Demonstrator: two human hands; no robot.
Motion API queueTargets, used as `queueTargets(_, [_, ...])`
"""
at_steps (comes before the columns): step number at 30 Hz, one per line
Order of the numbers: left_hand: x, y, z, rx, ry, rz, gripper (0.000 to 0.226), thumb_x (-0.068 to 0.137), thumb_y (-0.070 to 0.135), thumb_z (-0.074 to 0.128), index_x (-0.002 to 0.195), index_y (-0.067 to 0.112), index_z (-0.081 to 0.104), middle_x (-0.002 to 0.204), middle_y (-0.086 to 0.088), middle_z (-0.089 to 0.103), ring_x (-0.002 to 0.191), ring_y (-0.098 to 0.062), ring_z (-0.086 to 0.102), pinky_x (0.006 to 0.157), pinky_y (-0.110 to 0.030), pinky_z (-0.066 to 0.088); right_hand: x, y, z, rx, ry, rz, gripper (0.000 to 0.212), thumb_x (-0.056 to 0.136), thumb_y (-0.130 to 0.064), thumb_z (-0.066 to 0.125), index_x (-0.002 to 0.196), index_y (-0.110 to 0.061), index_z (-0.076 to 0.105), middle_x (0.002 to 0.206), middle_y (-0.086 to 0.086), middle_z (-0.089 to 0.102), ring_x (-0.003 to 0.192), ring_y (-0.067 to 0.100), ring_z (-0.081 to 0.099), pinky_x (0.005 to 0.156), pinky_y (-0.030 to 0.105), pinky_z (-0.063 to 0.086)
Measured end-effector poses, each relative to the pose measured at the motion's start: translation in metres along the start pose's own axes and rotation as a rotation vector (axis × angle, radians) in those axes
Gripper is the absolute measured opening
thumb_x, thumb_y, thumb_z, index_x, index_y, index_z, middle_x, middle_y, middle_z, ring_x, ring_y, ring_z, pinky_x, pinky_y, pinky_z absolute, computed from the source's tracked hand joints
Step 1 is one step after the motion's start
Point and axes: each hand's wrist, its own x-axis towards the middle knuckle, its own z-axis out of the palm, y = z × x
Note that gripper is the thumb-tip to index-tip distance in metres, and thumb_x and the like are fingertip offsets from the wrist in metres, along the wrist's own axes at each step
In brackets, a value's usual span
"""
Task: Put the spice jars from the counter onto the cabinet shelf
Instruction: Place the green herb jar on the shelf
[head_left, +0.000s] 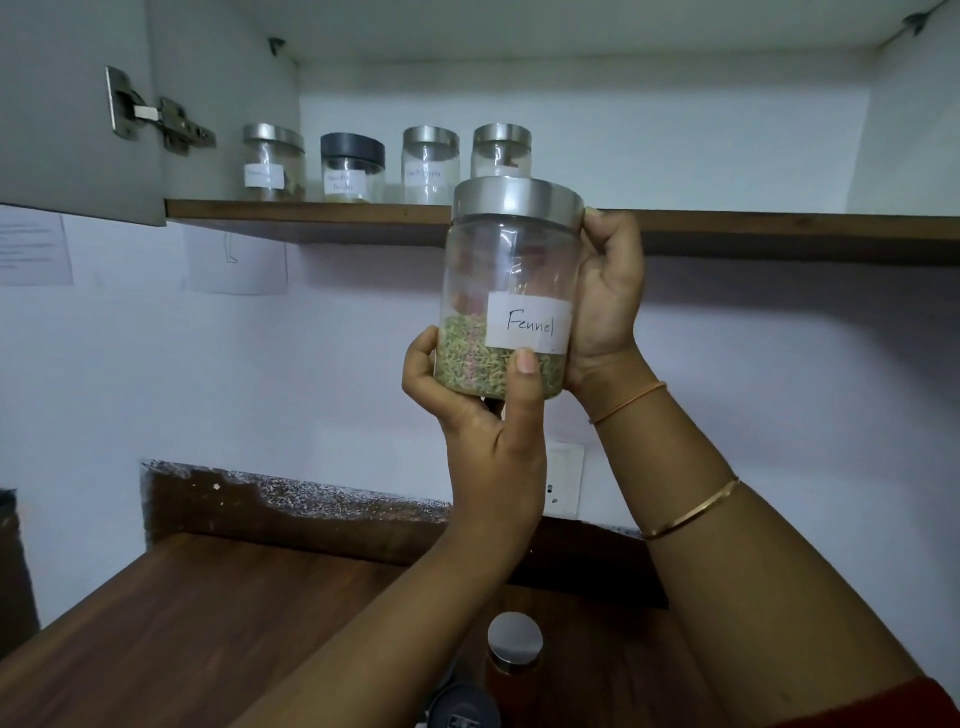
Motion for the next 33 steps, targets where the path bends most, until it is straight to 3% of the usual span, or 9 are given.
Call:
queueTargets(6, [-0.004,-0.005,0.006,0.006,-0.017,0.002,0.052,0.078,0.042,0.051,0.118,0.026,0.022,0.115,0.005,0.042,0.091,0.014,0.056,0.072,-0.005,0.046,-0.002,-0.006,-0.002,-0.021,-0.042,0.029,0.055,0.093,-0.03,0.025,0.065,-0.017,0.071,0.066,-0.002,0.067,0.065,0.012,0.065,0.065,0.023,0.053])
queueTargets(12, [0.0,-0.016,0.008,-0.041,0.015,-0.094,0.054,0.073,0.054,0.047,0.117,0.033,0.024,0.111,0.012,0.048,0.095,0.004,0.058,0.078,-0.018,0.05,-0.002,-0.011,-0.007,-0.181,0.055,0.013,0.037,0.094,-0.03,0.027,0.084,-0.008,0.055,0.083,0.011,0.055,0.079,0.024,0.055,0.075,0.035,0.047])
queueTargets(16, [0.001,-0.02,0.012,-0.079,0.019,-0.129,0.049,0.072,0.056,0.046,0.113,0.037,0.029,0.113,0.009,0.049,0.102,-0.006,0.058,0.079,-0.019,0.051,-0.003,-0.015,-0.009,-0.227,0.05,-0.022,0.033,0.09,-0.029,0.03,0.077,-0.01,0.054,0.072,0.004,0.06,0.069,0.018,0.06,0.07,0.031,0.051])
queueTargets(20, [0.003,-0.022,0.015,-0.093,0.007,-0.152,0.05,0.071,0.059,0.044,0.114,0.038,0.029,0.115,0.006,0.049,0.107,-0.014,0.058,0.079,-0.02,0.051,0.001,-0.018,-0.011,-0.271,0.076,-0.062,0.022,0.084,-0.029,0.033,0.075,-0.012,0.043,0.075,0.005,0.047,0.073,0.019,0.05,0.068,0.03,0.049])
queueTargets(27, [0.008,-0.027,0.017,-0.118,0.018,-0.199,0.053,0.067,0.063,0.042,0.113,0.039,0.03,0.116,0.001,0.051,0.106,-0.014,0.059,0.074,-0.016,0.051,0.005,-0.016,-0.017,-0.264,0.102,-0.048,0.019,0.082,-0.029,0.036,0.074,-0.013,0.041,0.069,0.004,0.051,0.065,0.017,0.057,0.066,0.03,0.05])
queueTargets(31, [0.017,-0.029,0.015,-0.147,-0.005,-0.241,0.046,0.073,0.059,0.044,0.113,0.04,0.032,0.113,0.001,0.053,0.097,-0.005,0.064,0.073,-0.016,0.052,0.006,-0.016,-0.018,-0.283,0.113,-0.069,0.027,0.091,-0.033,0.035,0.079,-0.013,0.049,0.075,0.004,0.055,0.072,0.016,0.057,0.067,0.028,0.049])
queueTargets(33, [0.025,-0.031,0.015,-0.192,-0.01,-0.251,0.045,0.079,0.052,0.041,0.118,0.031,0.032,0.11,0.001,0.055,0.088,0.003,0.065,0.073,-0.018,0.053,0.008,-0.02,-0.018,-0.455,0.124,-0.072,0.042,0.097,-0.042,0.028,0.095,-0.013,0.058,0.09,0.002,0.065,0.086,0.014,0.064,0.079,0.029,0.053])
